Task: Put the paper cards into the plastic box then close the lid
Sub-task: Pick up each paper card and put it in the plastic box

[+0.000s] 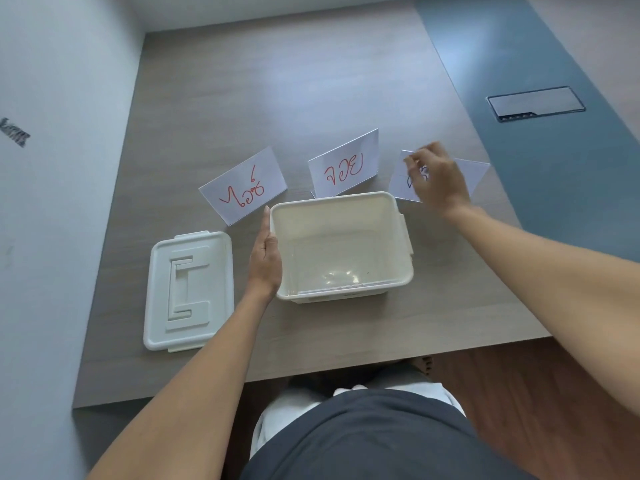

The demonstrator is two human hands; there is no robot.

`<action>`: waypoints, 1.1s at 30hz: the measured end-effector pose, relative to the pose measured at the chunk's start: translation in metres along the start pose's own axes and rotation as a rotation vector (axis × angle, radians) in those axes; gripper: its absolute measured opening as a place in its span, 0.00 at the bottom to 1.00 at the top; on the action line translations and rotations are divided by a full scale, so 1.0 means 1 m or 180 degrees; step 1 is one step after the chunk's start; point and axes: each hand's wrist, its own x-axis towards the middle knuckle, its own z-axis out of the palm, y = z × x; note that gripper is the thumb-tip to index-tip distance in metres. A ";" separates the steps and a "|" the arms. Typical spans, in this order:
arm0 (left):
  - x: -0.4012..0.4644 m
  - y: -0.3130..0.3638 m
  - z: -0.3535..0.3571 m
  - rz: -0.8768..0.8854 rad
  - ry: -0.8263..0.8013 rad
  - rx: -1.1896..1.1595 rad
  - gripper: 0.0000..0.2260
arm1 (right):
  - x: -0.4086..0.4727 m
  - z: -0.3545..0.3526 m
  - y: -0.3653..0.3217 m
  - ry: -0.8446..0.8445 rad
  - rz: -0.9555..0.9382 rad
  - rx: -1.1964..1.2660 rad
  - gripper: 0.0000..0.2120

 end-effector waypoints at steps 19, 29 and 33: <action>0.005 0.003 0.004 0.0028 -0.0023 -0.0041 0.22 | 0.038 -0.008 0.039 -0.1151 0.0710 -0.0846 0.11; 0.010 0.002 0.005 0.0067 -0.0056 -0.0062 0.22 | 0.046 -0.013 -0.076 -0.0077 -0.0575 -0.0763 0.19; 0.013 0.001 0.007 0.0097 0.0001 -0.0081 0.22 | 0.025 -0.014 -0.118 -0.0041 -0.1003 -0.0607 0.19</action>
